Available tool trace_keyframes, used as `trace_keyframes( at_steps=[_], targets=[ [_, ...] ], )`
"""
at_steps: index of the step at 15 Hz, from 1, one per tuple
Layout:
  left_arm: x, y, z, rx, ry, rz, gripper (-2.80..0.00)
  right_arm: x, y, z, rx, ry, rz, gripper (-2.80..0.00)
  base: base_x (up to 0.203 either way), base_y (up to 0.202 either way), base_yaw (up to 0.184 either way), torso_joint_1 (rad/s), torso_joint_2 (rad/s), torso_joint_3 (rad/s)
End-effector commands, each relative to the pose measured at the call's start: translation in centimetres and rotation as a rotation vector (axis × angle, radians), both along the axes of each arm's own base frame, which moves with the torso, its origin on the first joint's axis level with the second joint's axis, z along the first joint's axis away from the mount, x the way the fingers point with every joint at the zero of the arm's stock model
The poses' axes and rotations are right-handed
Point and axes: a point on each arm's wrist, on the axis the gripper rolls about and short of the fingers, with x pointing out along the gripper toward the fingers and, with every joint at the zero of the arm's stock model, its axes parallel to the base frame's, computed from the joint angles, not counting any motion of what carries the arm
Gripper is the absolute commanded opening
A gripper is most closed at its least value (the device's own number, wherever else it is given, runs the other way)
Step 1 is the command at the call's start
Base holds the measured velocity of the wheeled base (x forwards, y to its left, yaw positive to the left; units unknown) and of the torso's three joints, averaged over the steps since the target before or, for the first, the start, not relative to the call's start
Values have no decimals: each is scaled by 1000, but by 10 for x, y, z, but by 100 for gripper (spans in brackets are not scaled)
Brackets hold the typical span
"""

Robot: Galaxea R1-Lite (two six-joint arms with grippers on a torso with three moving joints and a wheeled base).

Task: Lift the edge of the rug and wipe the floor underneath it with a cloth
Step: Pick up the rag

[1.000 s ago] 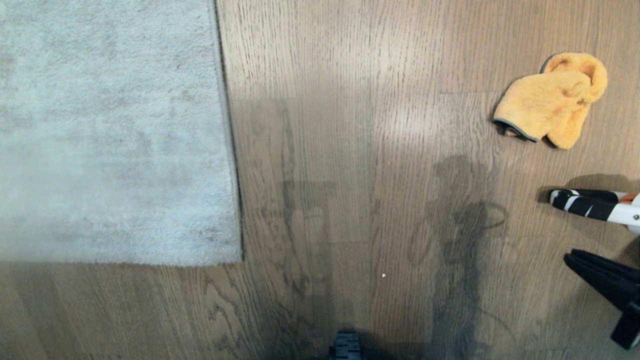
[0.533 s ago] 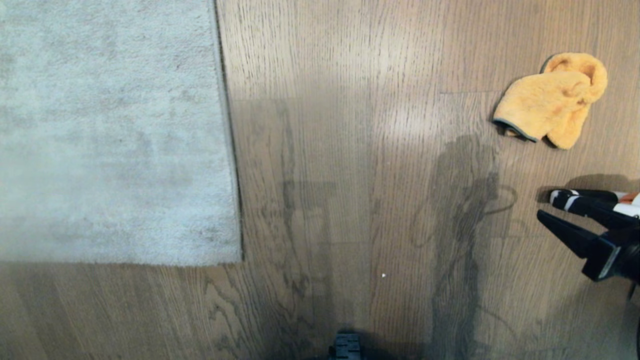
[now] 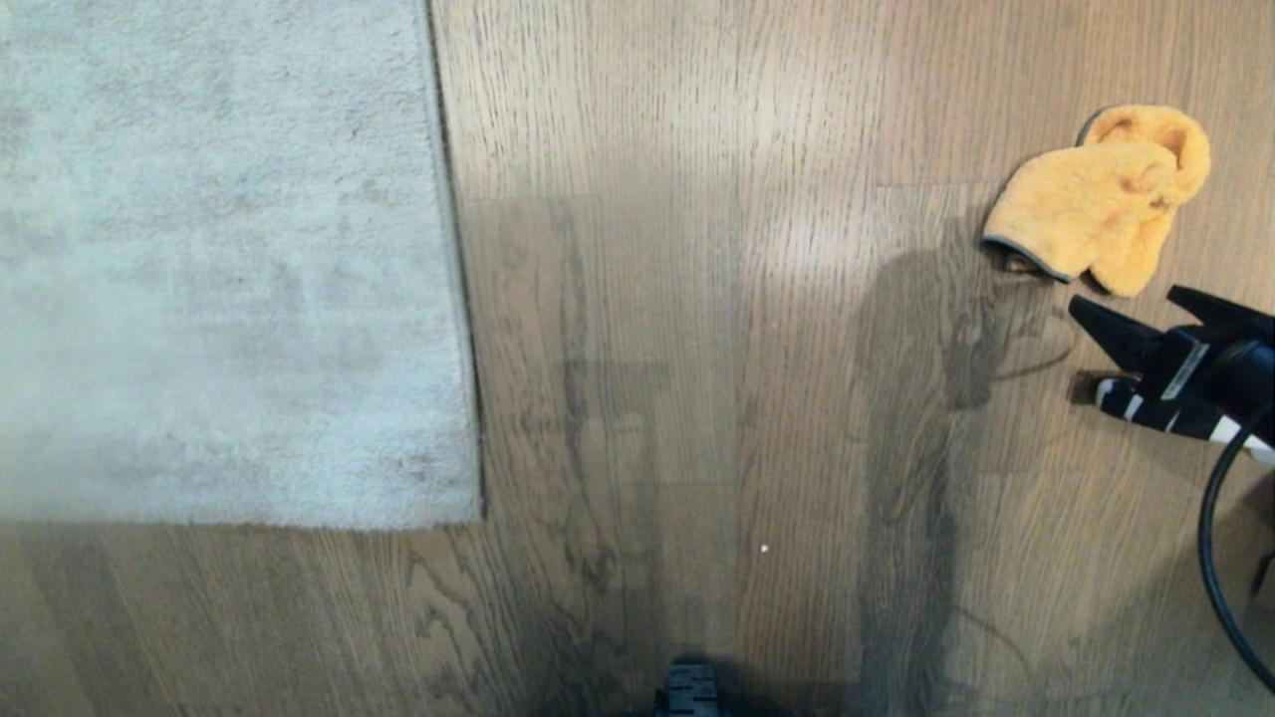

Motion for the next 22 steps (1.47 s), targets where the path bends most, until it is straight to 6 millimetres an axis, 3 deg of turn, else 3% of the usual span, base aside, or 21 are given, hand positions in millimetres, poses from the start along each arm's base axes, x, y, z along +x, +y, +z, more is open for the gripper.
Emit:
trace_keyframes(
  at_steps=[1,6,11,22],
  targets=[
    [0,0,0,-1,0,0,-280,22,-7,2,6,-19,-26,0,0,0,0,0,0,0],
    [0,0,0,-1,0,0,-280,52,-31,12,4,-69,-108,0,0,0,0,0,0,0],
    [0,0,0,-1,0,0,-280,78,-41,16,25,-124,-127,0,0,0,0,0,0,0],
    [0,0,0,-1,0,-1,-280,104,-51,17,78,-182,-131,0,0,0,0,0,0,0]
  ],
)
